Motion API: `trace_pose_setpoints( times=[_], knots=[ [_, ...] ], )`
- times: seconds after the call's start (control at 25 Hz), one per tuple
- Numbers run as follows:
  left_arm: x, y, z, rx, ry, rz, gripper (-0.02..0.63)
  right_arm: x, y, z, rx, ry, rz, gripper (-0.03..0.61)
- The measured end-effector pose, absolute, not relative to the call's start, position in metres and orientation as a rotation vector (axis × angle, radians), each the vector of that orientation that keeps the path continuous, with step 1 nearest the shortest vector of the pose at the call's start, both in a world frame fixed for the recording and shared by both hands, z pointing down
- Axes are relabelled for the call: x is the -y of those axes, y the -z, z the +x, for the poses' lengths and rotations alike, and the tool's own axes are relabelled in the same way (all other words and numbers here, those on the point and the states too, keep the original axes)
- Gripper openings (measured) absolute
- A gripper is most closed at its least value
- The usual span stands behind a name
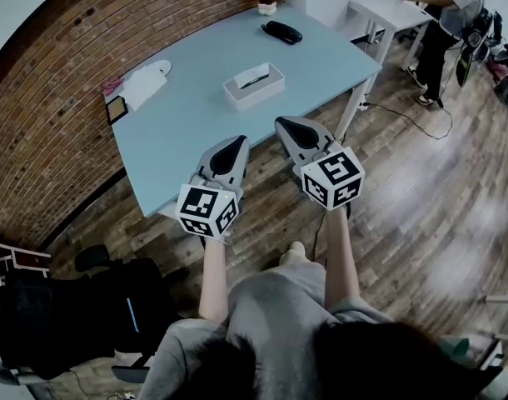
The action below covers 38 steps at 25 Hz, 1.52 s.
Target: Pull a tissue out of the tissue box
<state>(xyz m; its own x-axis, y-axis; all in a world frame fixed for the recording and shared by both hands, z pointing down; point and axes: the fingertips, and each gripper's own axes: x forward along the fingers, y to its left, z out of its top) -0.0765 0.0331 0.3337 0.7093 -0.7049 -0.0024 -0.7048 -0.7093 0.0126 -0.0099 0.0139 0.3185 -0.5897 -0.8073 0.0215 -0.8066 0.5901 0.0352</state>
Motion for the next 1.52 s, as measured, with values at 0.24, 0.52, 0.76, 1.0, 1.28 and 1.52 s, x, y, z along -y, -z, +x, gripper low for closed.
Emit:
trace_pose_setpoints(
  times=[0.24,0.52,0.76,1.0,1.28,1.52],
  knots=[
    [-0.007,-0.334,-0.07,1.223,-0.005,2.853,0.003,0.014,-0.32,0.002,2.772,-0.018,1.374,-0.002],
    [0.01,-0.343,-0.063,1.272,-0.047,2.819,0.003,0.036,-0.327,0.014,2.819,-0.079,1.338,-0.002],
    [0.019,-0.349,-0.056,1.298,-0.063,2.794,0.003,0.047,-0.336,0.021,2.824,-0.101,1.298,-0.002],
    [0.025,-0.353,-0.044,1.346,-0.064,2.758,0.003,0.052,-0.341,0.039,2.817,-0.098,1.256,-0.002],
    [0.028,-0.363,-0.03,1.393,-0.048,2.719,0.003,0.057,-0.355,0.052,2.818,-0.123,1.209,-0.002],
    [0.033,-0.368,-0.037,1.422,-0.064,2.693,0.003,0.064,-0.361,0.05,2.824,-0.141,1.193,-0.002]
  ],
)
